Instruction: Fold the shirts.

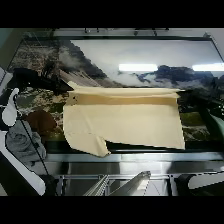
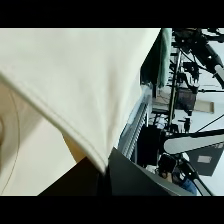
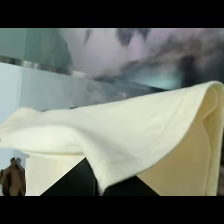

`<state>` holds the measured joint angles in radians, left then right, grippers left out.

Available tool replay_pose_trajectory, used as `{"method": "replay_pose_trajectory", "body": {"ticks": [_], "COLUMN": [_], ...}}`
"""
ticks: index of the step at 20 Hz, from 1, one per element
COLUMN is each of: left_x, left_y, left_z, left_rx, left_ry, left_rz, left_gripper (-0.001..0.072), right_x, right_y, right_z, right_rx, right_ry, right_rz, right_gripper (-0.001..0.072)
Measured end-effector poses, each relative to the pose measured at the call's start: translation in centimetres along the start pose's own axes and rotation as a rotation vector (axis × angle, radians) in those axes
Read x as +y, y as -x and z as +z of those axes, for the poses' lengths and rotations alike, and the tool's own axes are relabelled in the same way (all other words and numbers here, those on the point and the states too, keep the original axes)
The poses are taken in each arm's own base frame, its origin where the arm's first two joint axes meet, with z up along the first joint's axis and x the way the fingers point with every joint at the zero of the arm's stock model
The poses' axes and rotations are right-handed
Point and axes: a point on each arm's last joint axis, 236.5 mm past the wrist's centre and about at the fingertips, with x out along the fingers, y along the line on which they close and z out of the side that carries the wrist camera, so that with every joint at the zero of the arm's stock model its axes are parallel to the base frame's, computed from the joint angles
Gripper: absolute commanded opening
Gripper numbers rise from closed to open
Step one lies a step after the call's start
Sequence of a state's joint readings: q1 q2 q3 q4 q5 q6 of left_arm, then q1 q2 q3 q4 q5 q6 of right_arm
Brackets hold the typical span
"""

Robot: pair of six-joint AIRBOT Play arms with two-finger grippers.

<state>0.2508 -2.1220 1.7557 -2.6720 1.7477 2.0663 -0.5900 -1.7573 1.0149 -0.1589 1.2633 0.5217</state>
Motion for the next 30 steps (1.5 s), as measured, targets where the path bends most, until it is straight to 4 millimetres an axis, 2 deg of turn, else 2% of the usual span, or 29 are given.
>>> {"method": "replay_pose_trajectory", "body": {"ticks": [4,9,10,11,12,13,14,16,17,18,19,21,23,26,30], "left_x": [2.4,4.0,4.1,4.0,3.8,3.6,3.1,2.0,1.3,0.6,-0.3,-2.3,-4.5,-6.8,-8.2], "left_y": [-1.1,-1.5,-1.6,-1.6,-1.7,-1.6,-1.6,-1.0,-0.6,-0.1,0.6,2.1,3.3,4.1,3.6], "left_z": [-2.0,-3.8,-4.1,-4.4,-4.7,-5.0,-5.1,-5.0,-4.7,-4.6,-4.5,-4.4,-5.2,-7.6,-11.3], "left_rx": [0.041,0.092,0.104,0.118,0.132,0.143,0.149,0.137,0.121,0.109,0.095,0.056,0.023,-0.012,-0.054], "left_ry": [0.086,0.166,0.174,0.185,0.196,0.207,0.225,0.238,0.236,0.23,0.214,0.173,0.128,0.075,0.075], "left_rz": [0.034,0.079,0.084,0.082,0.076,0.068,0.048,0.013,0.001,-0.004,-0.005,0.003,0.011,0.013,0.003], "left_gripper": [0.0016,0.0016,0.0019,0.0205,0.0515,0.072,0.0714,0.0714,0.0714,0.0715,0.0714,0.0714,0.0714,0.0714,0.0713], "right_x": [-0.9,-2.4,-2.6,-2.8,-2.9,-3.0,-2.7,-1.6,-1.2,-0.8,-0.5,-0.6,-1.1,-2.3,-3.6], "right_y": [-1.0,-1.1,-1.0,-0.8,-0.6,-0.3,0.2,1.7,2.9,4.1,5.6,9.0,11.9,13.6,13.5], "right_z": [-2.6,-5.9,-6.5,-7.0,-7.4,-7.8,-8.0,-7.6,-7.5,-7.3,-7.1,-7.3,-8.5,-12.7,-20.1], "right_rx": [0.08,0.196,0.218,0.238,0.258,0.279,0.296,0.311,0.323,0.325,0.329,0.327,0.318,0.352,0.454], "right_ry": [-0.052,-0.141,-0.16,-0.179,-0.188,-0.193,-0.197,-0.188,-0.179,-0.163,-0.149,-0.138,-0.165,-0.257,-0.385], "right_rz": [-0.006,-0.065,-0.078,-0.093,-0.108,-0.124,-0.133,-0.158,-0.193,-0.236,-0.29,-0.436,-0.564,-0.646,-0.657], "right_gripper": [0.0019,0.0022,0.0112,0.0214,0.0255,0.0261,0.0313,0.0329,0.036,0.0489,0.0529,0.0527,0.0524,0.0521,0.0499]}}
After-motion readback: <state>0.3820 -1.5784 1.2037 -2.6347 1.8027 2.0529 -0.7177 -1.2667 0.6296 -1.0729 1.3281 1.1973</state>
